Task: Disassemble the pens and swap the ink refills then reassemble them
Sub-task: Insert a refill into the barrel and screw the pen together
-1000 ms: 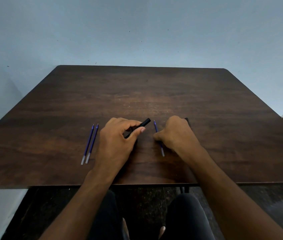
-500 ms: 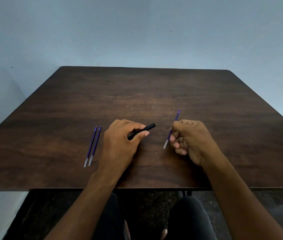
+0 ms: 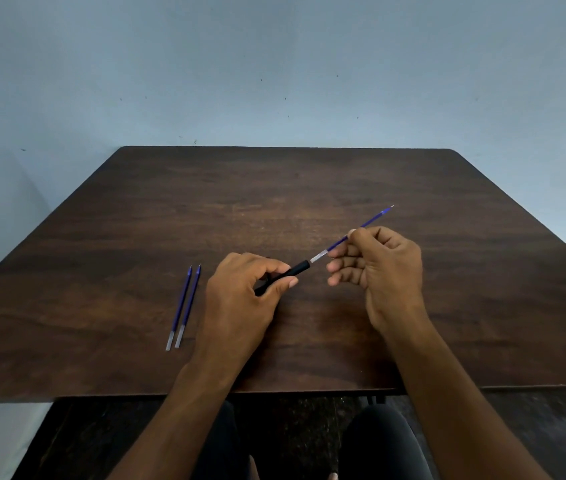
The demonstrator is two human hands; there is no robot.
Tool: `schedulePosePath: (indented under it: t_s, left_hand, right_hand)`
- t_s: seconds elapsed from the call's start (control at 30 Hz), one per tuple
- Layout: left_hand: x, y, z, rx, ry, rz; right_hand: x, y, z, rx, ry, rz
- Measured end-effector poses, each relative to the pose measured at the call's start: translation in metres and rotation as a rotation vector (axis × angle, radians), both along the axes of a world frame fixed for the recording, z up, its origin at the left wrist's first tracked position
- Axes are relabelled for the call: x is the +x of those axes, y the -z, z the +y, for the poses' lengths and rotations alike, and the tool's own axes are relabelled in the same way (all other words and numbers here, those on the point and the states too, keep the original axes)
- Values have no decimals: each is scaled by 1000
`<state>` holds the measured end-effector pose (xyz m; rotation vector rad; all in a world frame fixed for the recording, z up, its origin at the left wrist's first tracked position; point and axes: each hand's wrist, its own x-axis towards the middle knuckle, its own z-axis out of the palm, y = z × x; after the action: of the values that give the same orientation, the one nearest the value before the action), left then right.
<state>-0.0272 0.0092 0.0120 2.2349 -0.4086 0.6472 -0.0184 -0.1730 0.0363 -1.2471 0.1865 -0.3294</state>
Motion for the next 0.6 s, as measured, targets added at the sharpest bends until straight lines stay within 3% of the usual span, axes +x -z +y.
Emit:
schedulePosePath:
  t_s: [0.6]
  left_hand:
    - [0, -2, 1, 30, -12, 7]
  right_hand:
    - [-7, 21, 26, -180, -110, 13]
